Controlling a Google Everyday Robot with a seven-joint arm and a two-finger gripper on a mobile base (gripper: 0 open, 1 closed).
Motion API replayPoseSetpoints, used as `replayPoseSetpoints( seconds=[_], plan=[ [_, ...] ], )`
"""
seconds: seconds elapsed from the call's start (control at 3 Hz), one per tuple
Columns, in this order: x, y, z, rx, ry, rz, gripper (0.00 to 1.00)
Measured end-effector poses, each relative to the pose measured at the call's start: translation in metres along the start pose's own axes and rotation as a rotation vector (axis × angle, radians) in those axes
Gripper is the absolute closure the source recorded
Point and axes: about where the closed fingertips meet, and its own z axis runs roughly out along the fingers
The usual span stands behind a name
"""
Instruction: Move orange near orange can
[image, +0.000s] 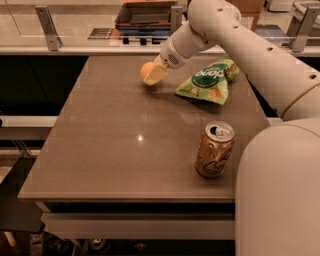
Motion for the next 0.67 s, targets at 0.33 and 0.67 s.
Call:
replayPoseSetpoints(
  seconds=[0.33,0.67],
  plan=[
    [-0.006,-0.001,-0.029,-0.03,-0.03,-0.009,1.0],
    [0.0,-0.001,-0.072,-0.045,-0.012,-0.033,1.0]
  ],
)
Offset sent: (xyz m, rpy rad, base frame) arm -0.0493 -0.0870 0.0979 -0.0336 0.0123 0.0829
